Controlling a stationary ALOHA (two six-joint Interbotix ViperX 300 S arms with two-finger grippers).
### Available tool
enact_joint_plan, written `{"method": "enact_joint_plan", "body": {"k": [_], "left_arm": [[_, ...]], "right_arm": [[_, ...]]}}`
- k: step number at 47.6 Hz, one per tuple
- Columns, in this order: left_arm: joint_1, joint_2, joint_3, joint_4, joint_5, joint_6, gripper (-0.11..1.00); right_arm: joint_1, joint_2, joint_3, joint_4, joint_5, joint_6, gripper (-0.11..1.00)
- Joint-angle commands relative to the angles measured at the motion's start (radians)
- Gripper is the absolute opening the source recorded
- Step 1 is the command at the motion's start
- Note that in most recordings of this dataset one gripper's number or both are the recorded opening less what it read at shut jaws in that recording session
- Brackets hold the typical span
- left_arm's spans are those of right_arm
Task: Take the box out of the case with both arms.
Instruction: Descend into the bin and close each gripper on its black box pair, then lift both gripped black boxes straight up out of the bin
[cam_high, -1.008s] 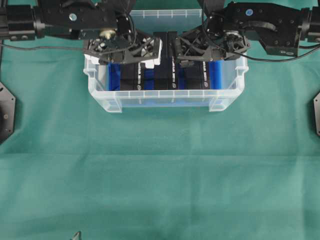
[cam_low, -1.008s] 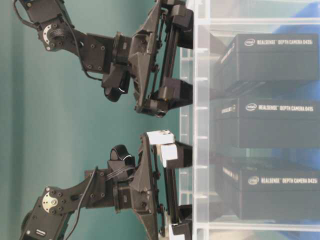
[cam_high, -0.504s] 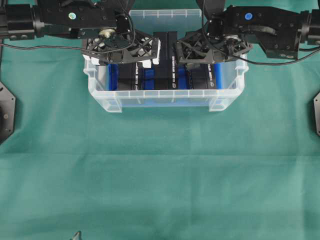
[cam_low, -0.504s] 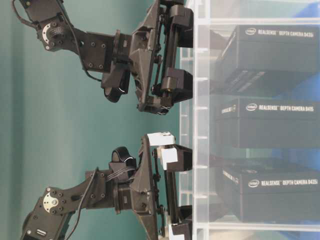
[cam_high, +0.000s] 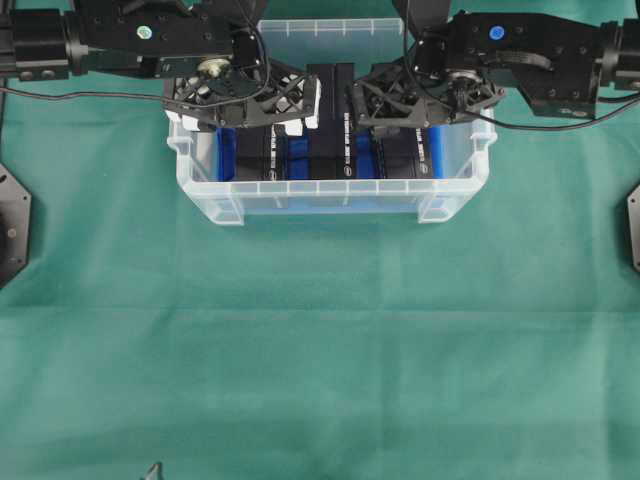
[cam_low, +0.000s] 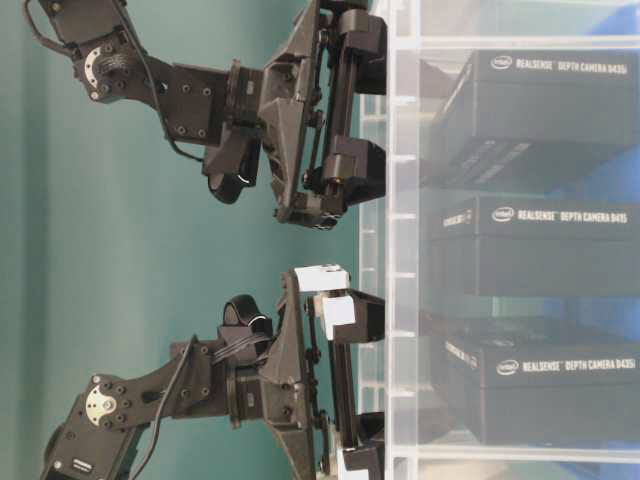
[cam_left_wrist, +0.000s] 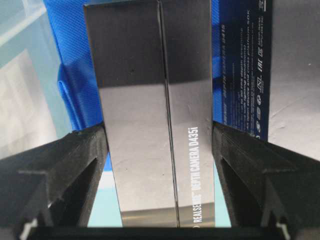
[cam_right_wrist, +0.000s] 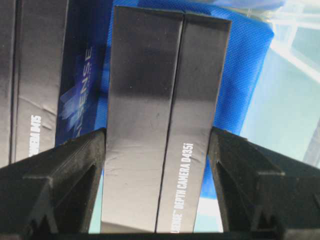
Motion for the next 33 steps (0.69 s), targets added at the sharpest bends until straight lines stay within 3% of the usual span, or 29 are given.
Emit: {"method": "enact_joint_plan", "body": {"k": [1, 18, 33], "left_arm": [[-0.014, -0.026, 0.012, -0.003, 0.026, 0.003, 0.63], [-0.015, -0.055, -0.018, -0.006, 0.038, 0.005, 0.63], [-0.017, -0.071, -0.107, -0.020, 0.103, 0.018, 0.63]], "right_arm": [[0.005, -0.017, -0.005, -0.011, 0.012, 0.017, 0.65], [0.006, -0.046, -0.034, -0.015, 0.018, 0.026, 0.65], [0.006, -0.083, -0.118, -0.023, 0.109, 0.025, 0.65]]}}
